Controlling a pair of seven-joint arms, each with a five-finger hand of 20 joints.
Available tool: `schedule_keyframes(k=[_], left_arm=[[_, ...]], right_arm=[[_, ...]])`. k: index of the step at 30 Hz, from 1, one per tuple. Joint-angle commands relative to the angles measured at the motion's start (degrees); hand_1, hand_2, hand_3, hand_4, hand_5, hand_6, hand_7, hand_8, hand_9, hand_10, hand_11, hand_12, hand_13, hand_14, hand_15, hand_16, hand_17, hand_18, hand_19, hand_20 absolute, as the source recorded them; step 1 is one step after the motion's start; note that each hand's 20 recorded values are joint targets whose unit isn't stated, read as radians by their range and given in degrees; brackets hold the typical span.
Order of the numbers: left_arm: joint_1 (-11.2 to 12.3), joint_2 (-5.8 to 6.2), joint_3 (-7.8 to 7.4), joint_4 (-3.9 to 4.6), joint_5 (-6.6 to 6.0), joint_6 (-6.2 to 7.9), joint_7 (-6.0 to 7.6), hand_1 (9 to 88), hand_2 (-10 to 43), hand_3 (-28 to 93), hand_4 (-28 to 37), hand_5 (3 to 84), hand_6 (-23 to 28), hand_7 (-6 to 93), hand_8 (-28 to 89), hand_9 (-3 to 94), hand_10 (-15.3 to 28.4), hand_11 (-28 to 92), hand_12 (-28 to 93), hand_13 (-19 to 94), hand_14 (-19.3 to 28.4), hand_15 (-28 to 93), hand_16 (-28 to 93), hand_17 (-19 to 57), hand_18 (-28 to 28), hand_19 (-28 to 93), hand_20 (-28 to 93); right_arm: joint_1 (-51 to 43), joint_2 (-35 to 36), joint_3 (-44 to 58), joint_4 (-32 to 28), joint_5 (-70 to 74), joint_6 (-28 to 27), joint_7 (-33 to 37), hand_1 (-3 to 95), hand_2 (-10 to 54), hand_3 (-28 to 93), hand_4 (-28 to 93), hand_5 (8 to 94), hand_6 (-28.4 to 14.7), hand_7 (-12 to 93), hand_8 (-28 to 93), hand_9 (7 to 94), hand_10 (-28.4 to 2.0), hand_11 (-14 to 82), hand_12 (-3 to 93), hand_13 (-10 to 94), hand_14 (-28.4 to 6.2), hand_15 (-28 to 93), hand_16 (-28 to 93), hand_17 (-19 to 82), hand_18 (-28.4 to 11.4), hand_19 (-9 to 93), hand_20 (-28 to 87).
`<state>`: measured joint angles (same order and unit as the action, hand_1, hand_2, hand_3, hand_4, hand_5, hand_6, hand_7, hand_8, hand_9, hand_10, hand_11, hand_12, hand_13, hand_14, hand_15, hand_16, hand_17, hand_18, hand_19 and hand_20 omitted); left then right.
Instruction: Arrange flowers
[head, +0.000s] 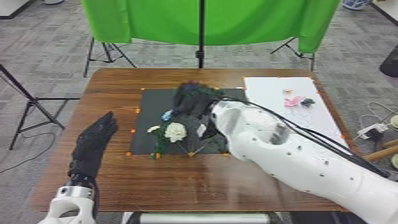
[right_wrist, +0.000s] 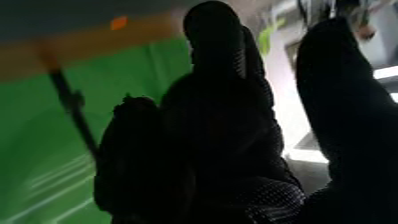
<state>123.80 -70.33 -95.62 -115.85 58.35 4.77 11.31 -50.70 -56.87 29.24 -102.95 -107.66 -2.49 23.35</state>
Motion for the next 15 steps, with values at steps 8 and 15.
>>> schedule_keyframes(k=[8, 15], left_arm=[[1.50, -0.83, -0.72, -0.42, 0.21, -0.11, -0.16, 27.0, -4.6, 65, -21.2, 38.2, 4.5, 5.9, -5, 35.0, 11.0, 7, 13, 26, 14.9, 7, 5, -1.1, 12.5, 2, 17], [1.42, -0.89, -0.69, -0.43, 0.26, 0.15, -0.19, 27.0, -4.5, 65, -21.1, 38.1, 4.5, 5.8, -5, 35.2, 11.0, 7, 13, 26, 14.9, 7, 5, -1.1, 12.5, 2, 17]], right_arm=[[-9.22, 17.42, 20.65, -1.28, -8.30, -2.41, 10.97, 38.9, -9.5, 63, -15, 55.6, -2.0, 9, -6, 62.2, -17.7, 10.5, 19.3, 81, -7.3, 53, 34, 56, -13.7, 93, 47], [-10.33, 18.33, 20.89, 5.43, -7.31, -7.01, 12.34, 39.2, -9.5, 63, -16, 49.5, -1.5, 7, -6, 55.4, -17.8, 7.4, 19.2, 81, -6.6, 52, 31, 55, -13.4, 92, 45]])
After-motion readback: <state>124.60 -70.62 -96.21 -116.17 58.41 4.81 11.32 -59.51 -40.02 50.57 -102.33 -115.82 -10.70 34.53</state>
